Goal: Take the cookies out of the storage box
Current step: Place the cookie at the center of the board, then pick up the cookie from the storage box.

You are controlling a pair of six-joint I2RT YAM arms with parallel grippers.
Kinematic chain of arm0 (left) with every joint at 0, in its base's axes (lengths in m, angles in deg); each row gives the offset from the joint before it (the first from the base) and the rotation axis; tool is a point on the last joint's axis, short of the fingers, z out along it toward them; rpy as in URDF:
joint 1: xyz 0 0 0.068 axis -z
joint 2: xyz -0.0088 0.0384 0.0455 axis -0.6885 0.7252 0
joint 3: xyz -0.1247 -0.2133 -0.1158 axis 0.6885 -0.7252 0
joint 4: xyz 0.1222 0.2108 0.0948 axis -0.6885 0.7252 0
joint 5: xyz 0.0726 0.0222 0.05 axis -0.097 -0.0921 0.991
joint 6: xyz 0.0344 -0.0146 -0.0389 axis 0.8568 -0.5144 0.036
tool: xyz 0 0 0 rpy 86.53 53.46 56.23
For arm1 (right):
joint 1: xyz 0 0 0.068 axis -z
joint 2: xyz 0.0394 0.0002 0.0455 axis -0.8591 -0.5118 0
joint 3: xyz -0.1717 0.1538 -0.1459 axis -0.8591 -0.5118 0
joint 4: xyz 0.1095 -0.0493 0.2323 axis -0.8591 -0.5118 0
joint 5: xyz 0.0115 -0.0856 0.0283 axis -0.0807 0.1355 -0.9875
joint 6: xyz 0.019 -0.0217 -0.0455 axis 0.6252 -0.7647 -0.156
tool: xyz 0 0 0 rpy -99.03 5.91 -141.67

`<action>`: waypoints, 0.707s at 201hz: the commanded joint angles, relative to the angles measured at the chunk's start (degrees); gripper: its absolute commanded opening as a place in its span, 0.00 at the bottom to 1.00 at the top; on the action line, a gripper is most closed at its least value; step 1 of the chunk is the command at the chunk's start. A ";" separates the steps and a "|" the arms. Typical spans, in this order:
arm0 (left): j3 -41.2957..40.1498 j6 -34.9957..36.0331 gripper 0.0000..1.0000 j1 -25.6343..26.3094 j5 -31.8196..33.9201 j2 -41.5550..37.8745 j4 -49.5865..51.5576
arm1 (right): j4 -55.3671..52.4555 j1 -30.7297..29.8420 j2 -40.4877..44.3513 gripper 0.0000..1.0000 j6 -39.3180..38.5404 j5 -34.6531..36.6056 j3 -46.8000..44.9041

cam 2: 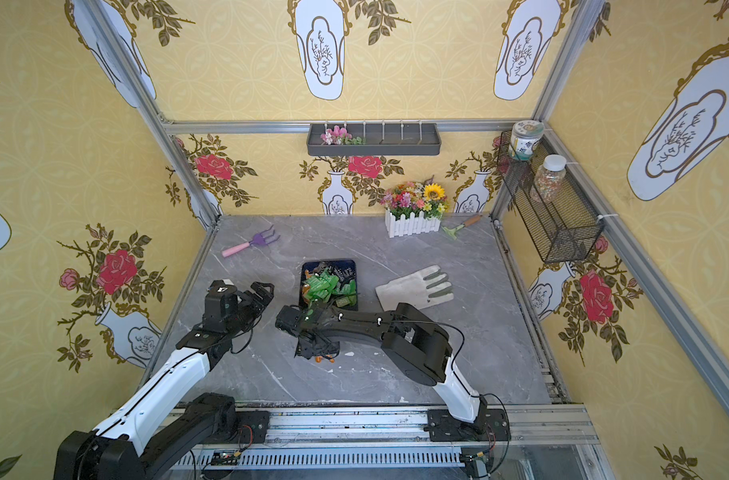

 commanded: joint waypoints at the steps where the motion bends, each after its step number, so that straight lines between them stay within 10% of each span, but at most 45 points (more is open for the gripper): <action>1: 0.10 1.70 1.00 0.02 -0.25 0.03 -0.83 | -1.82 -0.03 0.22 0.66 -0.40 -0.76 0.54; 65: 0.34 5.07 0.92 -0.02 -6.42 1.30 -6.33 | 2.22 3.13 11.83 0.69 -4.99 4.45 -1.64; 142: -3.48 2.26 0.70 0.03 -19.09 8.93 -20.30 | 18.16 18.66 6.60 0.71 -10.79 -8.32 0.79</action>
